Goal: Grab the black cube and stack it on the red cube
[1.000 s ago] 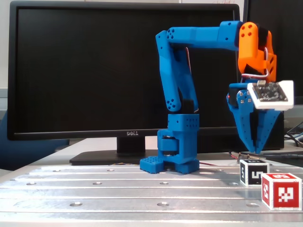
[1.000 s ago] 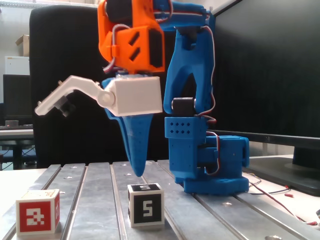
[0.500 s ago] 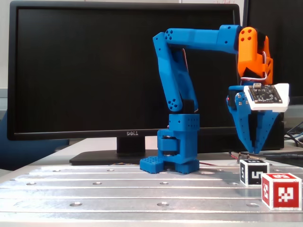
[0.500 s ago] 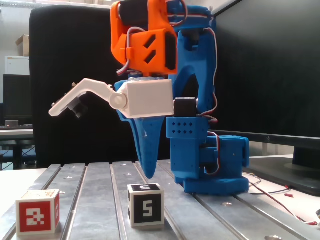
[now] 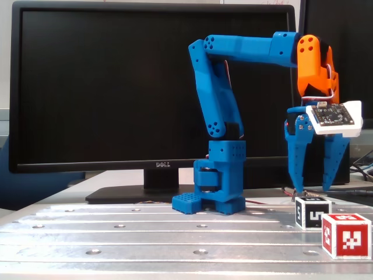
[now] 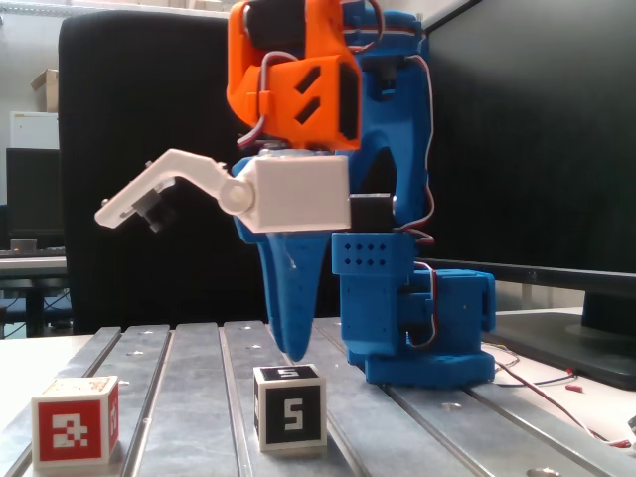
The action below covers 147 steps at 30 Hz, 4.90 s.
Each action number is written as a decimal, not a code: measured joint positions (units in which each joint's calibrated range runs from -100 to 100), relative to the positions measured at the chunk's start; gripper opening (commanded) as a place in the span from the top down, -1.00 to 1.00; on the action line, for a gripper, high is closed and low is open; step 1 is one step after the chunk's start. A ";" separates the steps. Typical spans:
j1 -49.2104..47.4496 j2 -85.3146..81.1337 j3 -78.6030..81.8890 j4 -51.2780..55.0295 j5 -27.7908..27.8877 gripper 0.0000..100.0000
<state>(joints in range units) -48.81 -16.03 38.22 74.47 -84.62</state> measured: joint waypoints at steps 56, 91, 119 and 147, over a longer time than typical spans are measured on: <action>-2.07 5.50 7.25 -11.60 -2.31 0.38; -2.67 5.50 7.25 -13.84 -2.47 0.64; -2.67 5.50 7.25 -13.49 -2.20 0.64; 3.04 5.67 -13.04 6.02 1.00 0.64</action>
<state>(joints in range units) -45.78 -10.36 25.18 80.49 -83.63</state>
